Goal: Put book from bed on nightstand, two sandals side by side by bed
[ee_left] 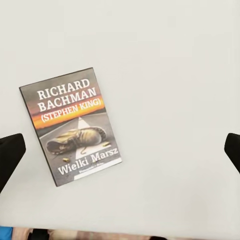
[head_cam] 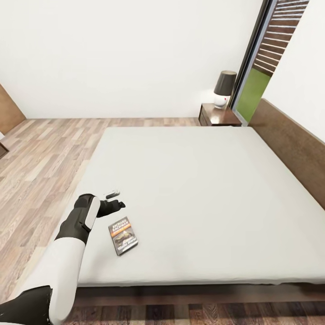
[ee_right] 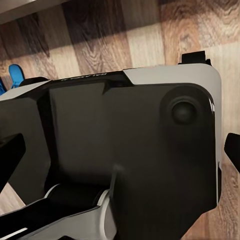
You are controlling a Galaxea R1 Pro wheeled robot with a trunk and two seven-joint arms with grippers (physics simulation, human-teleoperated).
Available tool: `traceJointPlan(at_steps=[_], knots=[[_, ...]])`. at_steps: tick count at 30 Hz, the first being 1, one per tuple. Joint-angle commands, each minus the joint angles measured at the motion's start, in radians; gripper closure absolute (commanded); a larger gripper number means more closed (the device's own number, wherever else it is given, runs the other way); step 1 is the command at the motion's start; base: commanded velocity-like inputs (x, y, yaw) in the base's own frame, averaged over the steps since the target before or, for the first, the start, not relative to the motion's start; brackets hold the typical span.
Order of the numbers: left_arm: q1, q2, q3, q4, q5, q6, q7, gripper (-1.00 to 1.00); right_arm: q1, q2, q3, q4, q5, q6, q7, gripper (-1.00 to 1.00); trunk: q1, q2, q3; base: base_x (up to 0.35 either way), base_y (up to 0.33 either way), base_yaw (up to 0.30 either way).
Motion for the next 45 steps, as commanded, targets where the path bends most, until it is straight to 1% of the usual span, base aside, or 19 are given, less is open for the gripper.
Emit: traceJointPlan(at_steps=[1, 45], knots=[[-0.001, -0.001, 0.003, -0.001, 0.010, 0.005, 0.007, -1.00, -0.002, 0.000, 0.004, 0.005, -0.007, -0.007, 0.005, -1.00, 0.000, -0.001, -0.003, 0.000, 0.000, 0.000], [-0.002, 0.001, 0.007, 0.001, 0.013, 0.003, 0.002, -1.00, -0.002, 0.000, 0.004, 0.005, -0.005, -0.007, 0.005, -1.00, 0.000, -0.001, -0.071, 0.000, 0.000, 0.000]])
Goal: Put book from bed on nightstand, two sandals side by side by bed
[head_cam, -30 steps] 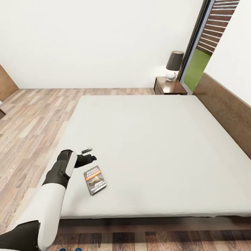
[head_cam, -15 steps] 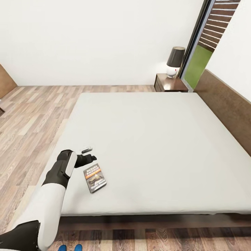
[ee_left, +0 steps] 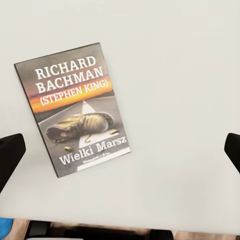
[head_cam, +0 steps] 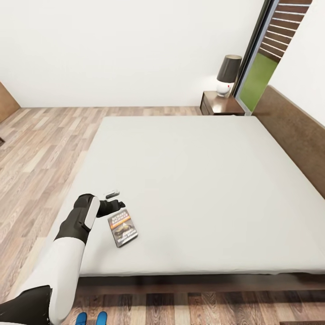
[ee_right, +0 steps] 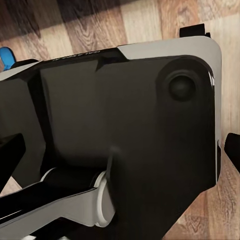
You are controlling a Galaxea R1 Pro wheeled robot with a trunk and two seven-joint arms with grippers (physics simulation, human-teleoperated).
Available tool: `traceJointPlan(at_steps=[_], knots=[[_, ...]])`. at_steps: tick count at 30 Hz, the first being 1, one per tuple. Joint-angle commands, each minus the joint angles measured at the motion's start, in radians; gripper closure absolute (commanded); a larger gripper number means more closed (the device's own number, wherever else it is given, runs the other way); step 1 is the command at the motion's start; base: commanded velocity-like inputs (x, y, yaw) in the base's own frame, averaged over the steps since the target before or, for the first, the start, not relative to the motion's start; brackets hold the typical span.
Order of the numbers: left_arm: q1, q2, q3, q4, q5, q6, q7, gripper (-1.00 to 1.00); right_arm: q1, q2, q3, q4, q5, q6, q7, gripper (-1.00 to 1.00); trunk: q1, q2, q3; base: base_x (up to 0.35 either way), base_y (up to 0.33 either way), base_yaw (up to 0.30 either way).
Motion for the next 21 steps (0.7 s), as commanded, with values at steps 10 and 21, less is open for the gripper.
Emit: traceJointPlan(at_steps=[10, 21], knots=[[0.000, -0.001, 0.004, -0.002, 0.009, 0.003, 0.006, -1.00, -0.002, 0.000, 0.004, 0.005, -0.006, -0.007, 0.005, -1.00, 0.000, -0.001, -0.017, 0.000, 0.000, 0.000], [0.000, -0.001, 0.004, -0.002, 0.009, 0.003, 0.006, -1.00, -0.002, 0.000, 0.004, 0.005, -0.006, -0.007, 0.005, -1.00, 0.000, -0.001, -0.034, 0.000, 0.000, 0.000]])
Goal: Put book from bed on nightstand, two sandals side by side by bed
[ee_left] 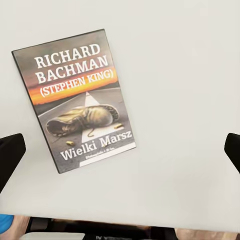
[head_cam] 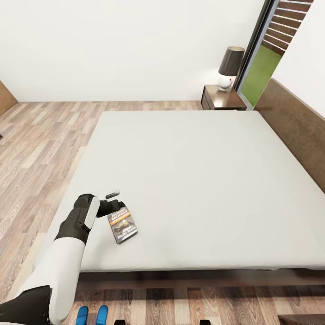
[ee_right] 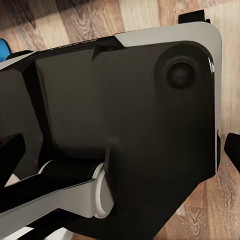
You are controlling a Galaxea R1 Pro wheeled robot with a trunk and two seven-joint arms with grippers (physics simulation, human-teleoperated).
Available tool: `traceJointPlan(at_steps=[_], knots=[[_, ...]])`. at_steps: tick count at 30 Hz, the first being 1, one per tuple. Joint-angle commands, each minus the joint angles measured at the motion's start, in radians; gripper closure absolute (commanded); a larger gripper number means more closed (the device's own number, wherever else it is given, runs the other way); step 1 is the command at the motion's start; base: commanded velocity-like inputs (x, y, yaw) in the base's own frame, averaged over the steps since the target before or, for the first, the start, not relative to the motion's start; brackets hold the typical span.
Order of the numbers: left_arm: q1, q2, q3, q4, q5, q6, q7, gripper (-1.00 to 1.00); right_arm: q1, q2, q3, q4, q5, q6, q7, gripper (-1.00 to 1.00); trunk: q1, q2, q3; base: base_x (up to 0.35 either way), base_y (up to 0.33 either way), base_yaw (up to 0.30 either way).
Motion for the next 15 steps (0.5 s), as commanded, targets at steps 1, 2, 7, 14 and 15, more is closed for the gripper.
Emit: traceJointPlan(at_steps=[1, 2, 7, 14, 15], knots=[[0.000, -0.001, 0.003, -0.001, 0.009, 0.005, 0.007, -1.00, -0.002, 0.000, 0.004, 0.005, -0.007, -0.007, 0.005, -1.00, 0.000, -0.001, -0.003, 0.000, 0.000, 0.000], [-0.001, -0.001, 0.003, -0.001, 0.009, 0.005, 0.007, -1.00, -0.002, 0.000, 0.004, 0.005, -0.007, -0.007, 0.005, -1.00, 0.000, -0.001, -0.004, 0.000, 0.000, 0.000], [-0.001, -0.001, 0.002, -0.001, 0.010, 0.005, 0.007, -1.00, -0.002, 0.000, 0.004, 0.005, -0.007, -0.007, 0.005, -1.00, 0.000, -0.001, -0.012, 0.000, 0.000, 0.000], [0.000, -0.001, 0.002, -0.001, 0.010, 0.005, 0.007, -1.00, -0.002, 0.000, 0.004, 0.005, -0.006, -0.007, 0.006, -1.00, 0.000, -0.001, -0.023, 0.000, 0.000, 0.000], [-0.001, -0.001, 0.002, -0.001, 0.010, 0.005, 0.007, -1.00, -0.002, 0.000, 0.004, 0.005, -0.006, -0.007, 0.006, -1.00, 0.000, -0.001, -0.024, 0.000, 0.000, 0.000]])
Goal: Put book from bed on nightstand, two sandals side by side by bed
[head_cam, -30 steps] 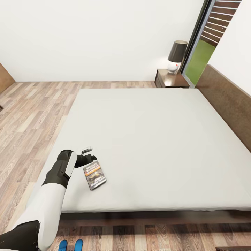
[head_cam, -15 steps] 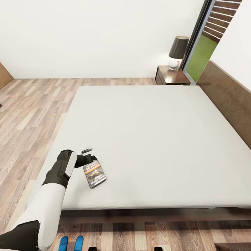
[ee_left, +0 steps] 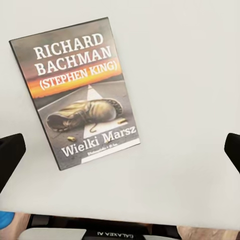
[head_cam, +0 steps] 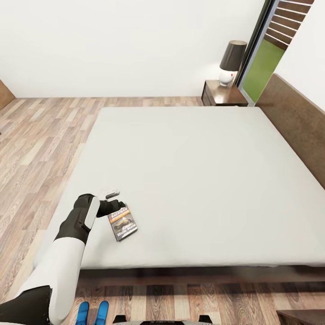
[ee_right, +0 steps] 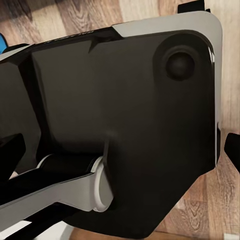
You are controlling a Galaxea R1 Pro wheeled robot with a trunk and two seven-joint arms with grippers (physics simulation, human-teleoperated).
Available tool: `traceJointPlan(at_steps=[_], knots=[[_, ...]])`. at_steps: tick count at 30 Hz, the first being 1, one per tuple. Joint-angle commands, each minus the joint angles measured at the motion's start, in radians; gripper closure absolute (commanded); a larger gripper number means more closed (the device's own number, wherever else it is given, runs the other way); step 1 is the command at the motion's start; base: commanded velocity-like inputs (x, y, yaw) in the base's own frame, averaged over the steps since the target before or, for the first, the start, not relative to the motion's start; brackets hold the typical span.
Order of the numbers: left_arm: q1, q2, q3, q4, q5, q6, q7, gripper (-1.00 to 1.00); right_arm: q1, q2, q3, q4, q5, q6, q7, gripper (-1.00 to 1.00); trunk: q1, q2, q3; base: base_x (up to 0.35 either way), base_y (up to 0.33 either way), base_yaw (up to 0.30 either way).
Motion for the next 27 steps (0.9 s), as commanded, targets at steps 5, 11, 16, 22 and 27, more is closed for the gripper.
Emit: traceJointPlan(at_steps=[5, 11, 16, 22, 27], knots=[[-0.001, -0.001, 0.002, -0.001, 0.009, 0.006, 0.007, -1.00, -0.002, 0.000, 0.004, 0.005, -0.007, -0.007, 0.005, -1.00, 0.000, -0.001, -0.009, 0.000, 0.000, 0.000], [-0.001, -0.001, 0.002, -0.001, 0.009, 0.006, 0.007, -1.00, -0.002, 0.000, 0.004, 0.005, -0.007, -0.007, 0.005, -1.00, 0.000, -0.001, -0.018, 0.000, 0.000, 0.000], [-0.001, -0.001, 0.004, -0.002, 0.009, 0.007, 0.007, -1.00, -0.002, 0.000, 0.004, 0.005, -0.007, -0.007, 0.005, -1.00, 0.000, -0.001, -0.026, 0.000, 0.000, 0.000], [-0.001, -0.001, 0.006, -0.002, 0.009, 0.008, 0.007, -1.00, -0.002, 0.000, 0.004, 0.005, -0.007, -0.007, 0.005, -1.00, 0.000, -0.001, -0.035, 0.000, 0.000, 0.000], [0.000, -0.001, 0.006, -0.002, 0.009, 0.008, 0.007, -1.00, -0.002, 0.000, 0.004, 0.005, -0.007, -0.007, 0.005, -1.00, 0.000, -0.001, -0.043, 0.000, 0.000, 0.000]])
